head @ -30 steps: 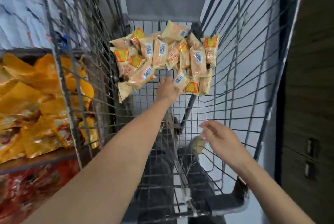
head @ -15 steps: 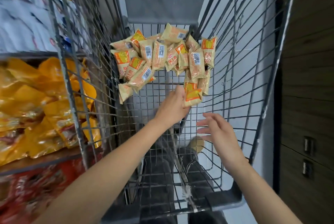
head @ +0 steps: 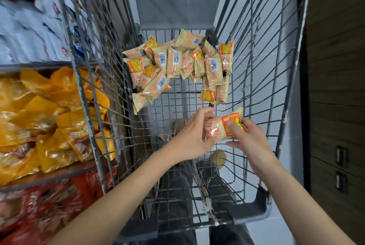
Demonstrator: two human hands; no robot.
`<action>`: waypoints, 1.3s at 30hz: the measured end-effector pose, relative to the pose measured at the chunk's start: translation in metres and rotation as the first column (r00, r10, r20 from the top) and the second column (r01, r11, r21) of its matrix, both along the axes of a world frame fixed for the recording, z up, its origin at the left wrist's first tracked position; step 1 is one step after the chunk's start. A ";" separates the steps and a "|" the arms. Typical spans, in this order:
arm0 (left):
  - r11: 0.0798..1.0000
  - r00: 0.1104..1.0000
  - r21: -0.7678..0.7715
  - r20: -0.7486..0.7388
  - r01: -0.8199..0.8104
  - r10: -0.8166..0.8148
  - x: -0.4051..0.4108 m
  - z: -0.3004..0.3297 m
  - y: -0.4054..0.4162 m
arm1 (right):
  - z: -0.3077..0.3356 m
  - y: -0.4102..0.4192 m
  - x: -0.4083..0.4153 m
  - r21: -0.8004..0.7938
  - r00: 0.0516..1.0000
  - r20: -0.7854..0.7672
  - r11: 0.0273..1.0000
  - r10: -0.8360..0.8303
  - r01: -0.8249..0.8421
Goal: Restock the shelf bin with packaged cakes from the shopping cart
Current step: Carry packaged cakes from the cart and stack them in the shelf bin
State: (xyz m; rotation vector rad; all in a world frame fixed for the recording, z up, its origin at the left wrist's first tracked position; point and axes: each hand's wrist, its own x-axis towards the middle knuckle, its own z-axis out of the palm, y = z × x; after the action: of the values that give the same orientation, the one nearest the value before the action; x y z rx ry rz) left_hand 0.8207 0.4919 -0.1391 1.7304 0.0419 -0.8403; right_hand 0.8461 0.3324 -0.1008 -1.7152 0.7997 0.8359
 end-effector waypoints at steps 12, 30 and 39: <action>1.000 1.000 0.017 -0.011 0.002 -0.002 -0.009 0.001 0.007 | 0.005 -0.006 -0.005 0.111 0.994 -0.098 0.993 0.051 -0.040; 0.831 0.741 0.378 -0.395 -0.407 0.543 0.098 -0.138 -0.059 | -0.003 -0.012 -0.021 -0.107 0.994 -0.045 0.989 0.096 -0.100; 0.838 0.704 0.284 -0.454 -0.467 0.546 0.088 -0.124 -0.044 | -0.003 -0.012 -0.021 -0.090 0.996 -0.049 0.993 0.068 -0.072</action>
State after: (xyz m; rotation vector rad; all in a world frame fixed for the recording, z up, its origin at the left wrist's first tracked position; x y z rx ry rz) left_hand 0.9090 0.4481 -0.2627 1.4575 0.9406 -0.8689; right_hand 0.8254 0.3200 -0.1040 -1.8196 0.8242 0.9014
